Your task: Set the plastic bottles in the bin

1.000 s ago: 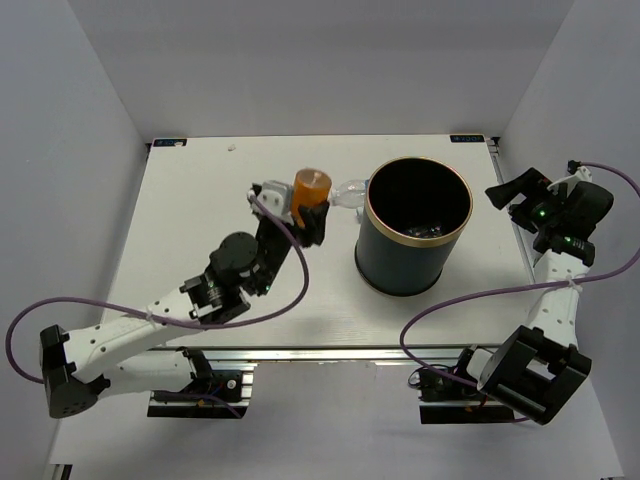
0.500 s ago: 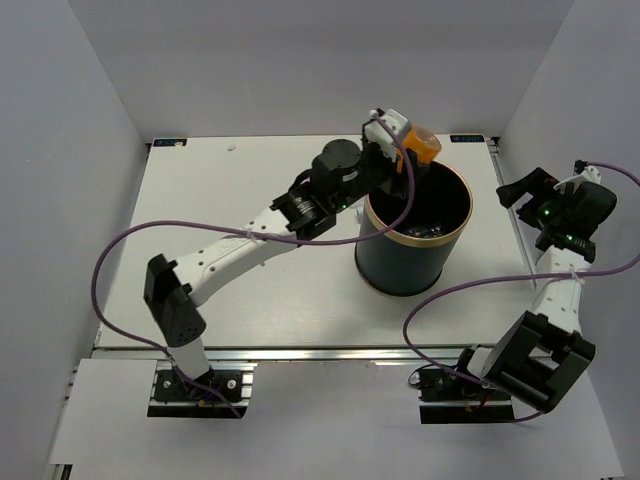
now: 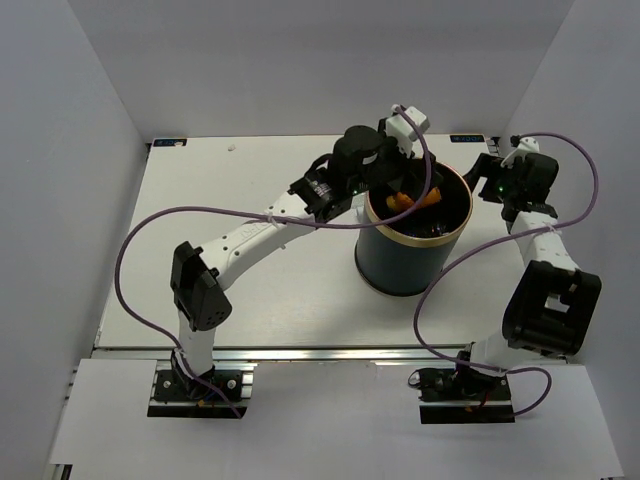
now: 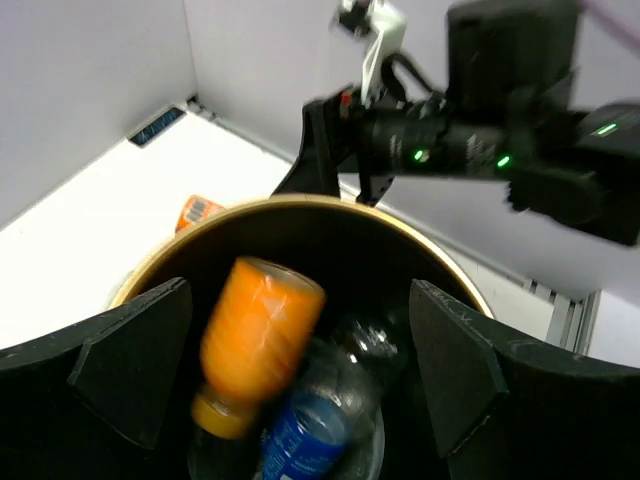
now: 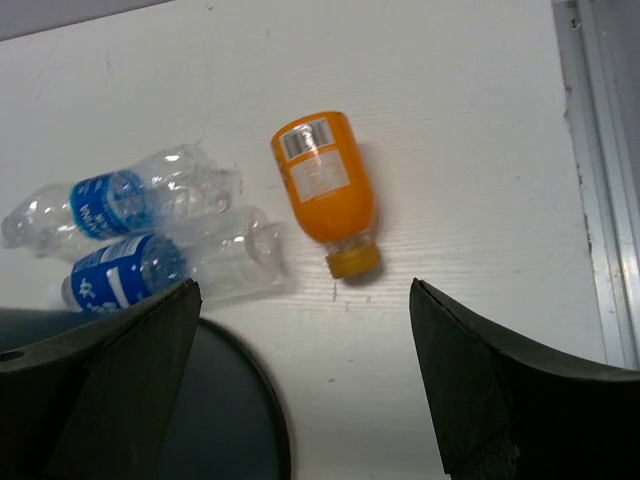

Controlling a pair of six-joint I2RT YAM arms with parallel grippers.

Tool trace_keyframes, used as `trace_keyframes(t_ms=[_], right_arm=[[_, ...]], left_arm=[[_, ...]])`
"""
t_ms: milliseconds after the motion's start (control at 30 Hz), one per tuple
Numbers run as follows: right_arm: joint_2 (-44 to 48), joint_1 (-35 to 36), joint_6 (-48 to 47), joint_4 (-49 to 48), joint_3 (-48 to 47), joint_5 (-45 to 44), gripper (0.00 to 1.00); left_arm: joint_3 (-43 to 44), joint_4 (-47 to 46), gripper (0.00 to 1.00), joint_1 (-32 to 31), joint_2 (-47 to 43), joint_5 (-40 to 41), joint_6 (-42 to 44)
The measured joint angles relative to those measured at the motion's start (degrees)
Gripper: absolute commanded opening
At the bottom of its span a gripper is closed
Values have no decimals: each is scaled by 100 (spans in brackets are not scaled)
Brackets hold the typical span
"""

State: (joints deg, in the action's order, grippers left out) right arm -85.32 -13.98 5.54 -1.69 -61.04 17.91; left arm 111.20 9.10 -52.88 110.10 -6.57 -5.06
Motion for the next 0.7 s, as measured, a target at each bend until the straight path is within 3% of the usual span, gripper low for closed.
trace_keyframes(t_ms=[200,367,467,700], right_arm=[[-1139,-35,20,-330,-601,-188,89],[-2177,96,-17,-308,-1486,-332,89],[-2627,236,-155,-212,-1985,-409,89],[-3528,667,-662,284,-3038,-789,89]], left_arm=[[813,79,98,393,9,-221,-219],[1150,-103,98,1174,-63,-411,-702],[509,-365,98,1930,-391,-511,-1108],[-2441,-1325,98,3711,-1279,-835,-2070]])
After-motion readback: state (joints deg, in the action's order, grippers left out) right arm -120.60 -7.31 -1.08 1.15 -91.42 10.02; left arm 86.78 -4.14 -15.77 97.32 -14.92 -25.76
